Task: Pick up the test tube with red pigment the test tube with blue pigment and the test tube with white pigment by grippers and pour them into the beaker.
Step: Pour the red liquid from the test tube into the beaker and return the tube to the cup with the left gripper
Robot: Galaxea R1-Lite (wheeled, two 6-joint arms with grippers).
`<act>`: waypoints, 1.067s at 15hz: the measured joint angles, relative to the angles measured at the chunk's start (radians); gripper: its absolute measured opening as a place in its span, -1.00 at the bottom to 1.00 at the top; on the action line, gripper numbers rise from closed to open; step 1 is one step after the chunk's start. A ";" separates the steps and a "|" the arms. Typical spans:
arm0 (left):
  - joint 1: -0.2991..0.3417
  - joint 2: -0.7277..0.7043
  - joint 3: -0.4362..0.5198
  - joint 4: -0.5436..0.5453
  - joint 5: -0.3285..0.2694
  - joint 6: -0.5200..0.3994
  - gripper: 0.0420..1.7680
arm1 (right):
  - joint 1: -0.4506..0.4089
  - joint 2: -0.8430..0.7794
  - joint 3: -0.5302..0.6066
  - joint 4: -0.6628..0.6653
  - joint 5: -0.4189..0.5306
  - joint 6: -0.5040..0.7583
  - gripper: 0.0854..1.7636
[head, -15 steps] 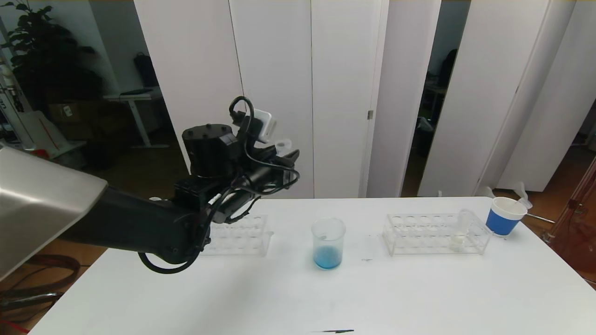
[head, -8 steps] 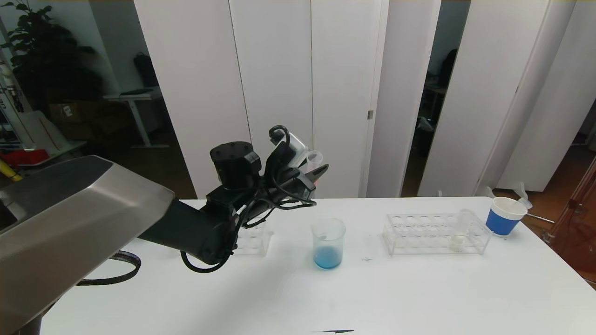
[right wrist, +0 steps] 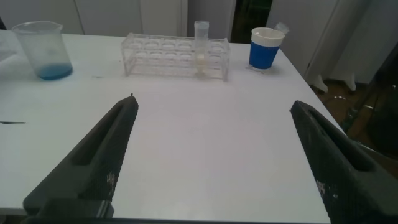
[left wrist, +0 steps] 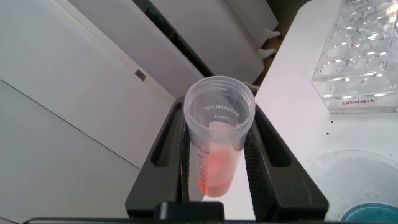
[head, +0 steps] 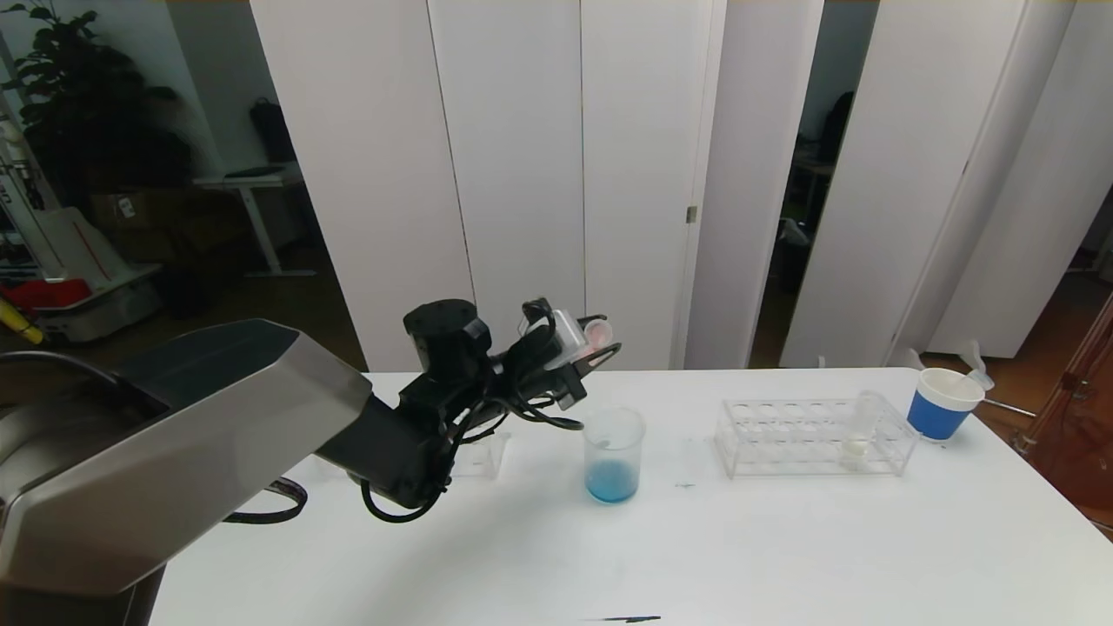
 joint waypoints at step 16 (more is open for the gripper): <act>0.016 0.109 0.032 -0.219 -0.007 0.412 -0.35 | 0.000 0.000 0.000 0.000 0.000 0.000 0.99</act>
